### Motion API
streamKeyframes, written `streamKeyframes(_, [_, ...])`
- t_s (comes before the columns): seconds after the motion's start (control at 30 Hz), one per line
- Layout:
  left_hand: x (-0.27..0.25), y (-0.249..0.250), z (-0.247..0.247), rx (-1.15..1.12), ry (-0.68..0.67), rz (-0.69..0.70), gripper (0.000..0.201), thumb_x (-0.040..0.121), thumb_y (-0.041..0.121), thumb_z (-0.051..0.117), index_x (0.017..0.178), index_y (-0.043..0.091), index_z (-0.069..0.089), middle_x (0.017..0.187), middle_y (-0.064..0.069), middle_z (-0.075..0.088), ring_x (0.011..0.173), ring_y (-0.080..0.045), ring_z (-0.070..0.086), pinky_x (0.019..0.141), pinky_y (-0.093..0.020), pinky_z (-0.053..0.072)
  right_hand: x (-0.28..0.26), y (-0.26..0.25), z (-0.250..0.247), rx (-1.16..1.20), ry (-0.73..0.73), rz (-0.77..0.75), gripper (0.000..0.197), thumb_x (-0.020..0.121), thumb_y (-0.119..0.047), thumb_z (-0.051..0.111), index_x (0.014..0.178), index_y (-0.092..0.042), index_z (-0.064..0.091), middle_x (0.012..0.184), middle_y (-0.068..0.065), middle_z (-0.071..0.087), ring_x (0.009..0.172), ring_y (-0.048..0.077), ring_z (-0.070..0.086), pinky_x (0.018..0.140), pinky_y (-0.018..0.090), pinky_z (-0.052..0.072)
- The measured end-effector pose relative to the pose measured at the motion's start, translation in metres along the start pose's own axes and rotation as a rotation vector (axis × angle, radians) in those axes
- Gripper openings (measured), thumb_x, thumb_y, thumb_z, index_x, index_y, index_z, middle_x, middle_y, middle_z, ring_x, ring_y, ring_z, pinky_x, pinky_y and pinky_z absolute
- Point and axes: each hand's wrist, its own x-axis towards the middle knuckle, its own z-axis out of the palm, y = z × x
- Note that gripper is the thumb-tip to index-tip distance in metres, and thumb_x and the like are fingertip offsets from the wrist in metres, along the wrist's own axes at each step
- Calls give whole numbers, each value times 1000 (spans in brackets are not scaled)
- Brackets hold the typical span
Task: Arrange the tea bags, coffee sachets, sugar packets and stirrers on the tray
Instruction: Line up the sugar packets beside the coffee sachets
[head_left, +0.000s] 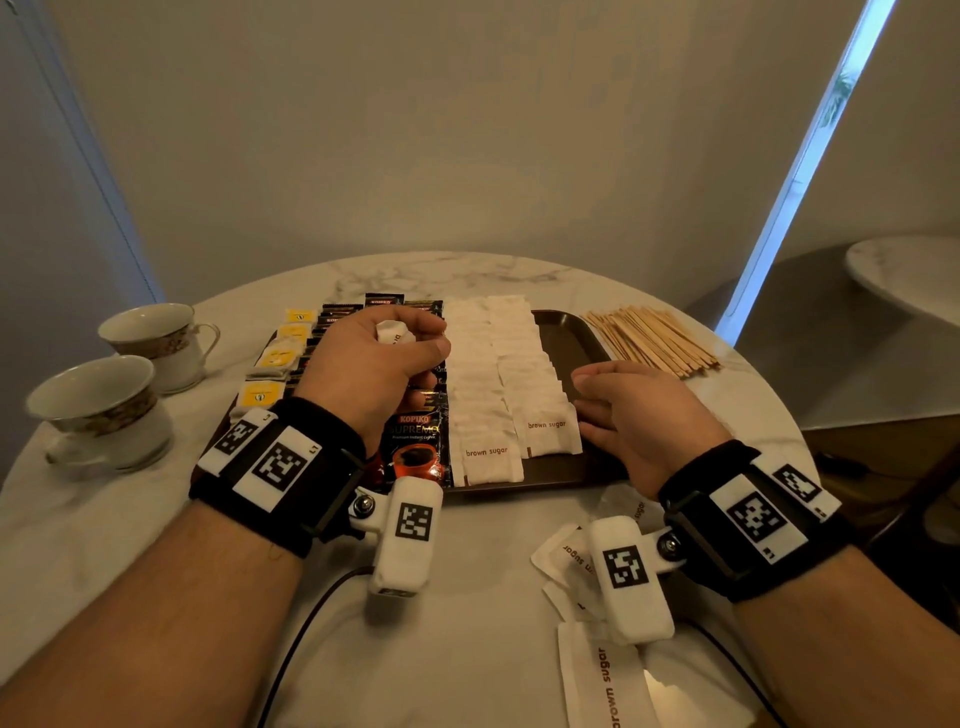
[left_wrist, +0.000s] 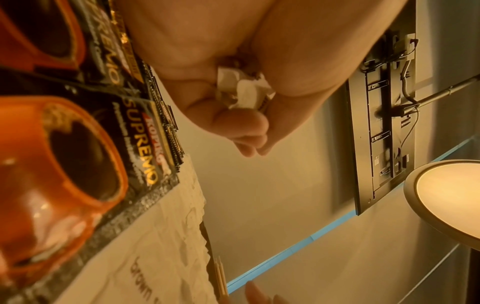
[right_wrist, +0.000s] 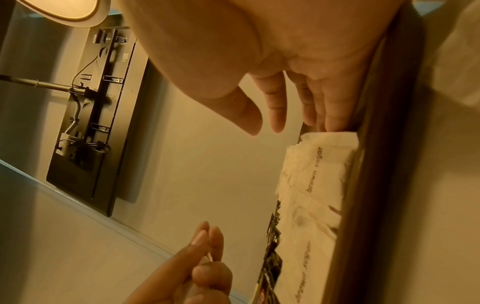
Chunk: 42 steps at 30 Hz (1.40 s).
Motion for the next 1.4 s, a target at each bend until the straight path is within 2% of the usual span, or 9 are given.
streamKeyframes(0.1, [0,0,0,-4,-41,-35,12,90,7,75,99,15,74,79,2,66,57,-11,56,44,-23,44,-2,-7,1,-27,84,-40,13,99,-12,61,105,-20,68,114,5,66,110,21,63,97,42,56])
streamKeyframes(0.23, [-2,4,6,-56,-100,-127,16,90,4,63,100,14,70,92,-5,61,62,-14,50,42,-24,36,-6,-15,8,15,-69,-15,13,99,-11,61,110,-8,69,106,13,72,97,25,73,80,34,61])
streamKeyframes(0.5, [-9,11,7,-237,-168,-189,44,71,-20,29,98,7,53,104,-18,62,70,-23,51,49,-31,40,-4,-21,16,-53,-186,44,20,99,-13,63,116,-5,67,106,13,73,93,23,74,78,32,61])
streamKeyframes(0.63, [-6,6,11,-133,-170,-121,50,84,-27,46,109,15,58,115,-15,66,85,-25,67,61,-30,60,-5,-25,27,-51,-277,-95,23,97,-26,68,111,-9,71,102,10,72,87,20,70,77,31,58])
streamKeyframes(0.77, [-10,3,11,-161,-194,-48,45,87,-19,64,118,13,59,103,-12,75,91,-26,75,74,-35,63,-2,-26,44,-261,-316,-223,26,85,-40,79,100,-19,75,94,0,75,82,13,69,74,31,57])
streamKeyframes(0.87, [-9,4,12,-186,-149,-45,40,88,-20,60,113,11,57,105,-16,72,98,-33,74,74,-37,63,4,-28,52,-348,-314,-256,22,84,-31,82,97,-16,73,93,3,76,78,10,67,72,29,57])
streamKeyframes(1.1, [1,5,9,-278,30,-96,38,85,-21,40,106,6,56,123,-22,64,97,-38,74,63,-35,62,16,-32,60,-12,-366,-170,12,91,-5,72,84,-10,64,85,9,72,74,19,69,67,32,58])
streamKeyframes(1.27, [5,4,5,-267,74,-122,57,84,-19,35,128,10,56,111,-17,64,83,-28,70,55,-31,58,18,-24,63,127,-366,-182,10,92,1,68,90,-9,65,80,7,68,69,19,67,67,34,58])
streamKeyframes(1.4, [1,8,2,-323,27,-151,50,71,-12,36,106,14,60,93,-11,53,69,-20,54,49,-30,49,18,-24,60,160,-336,-222,14,95,0,60,96,-9,70,88,8,73,72,14,71,64,31,58])
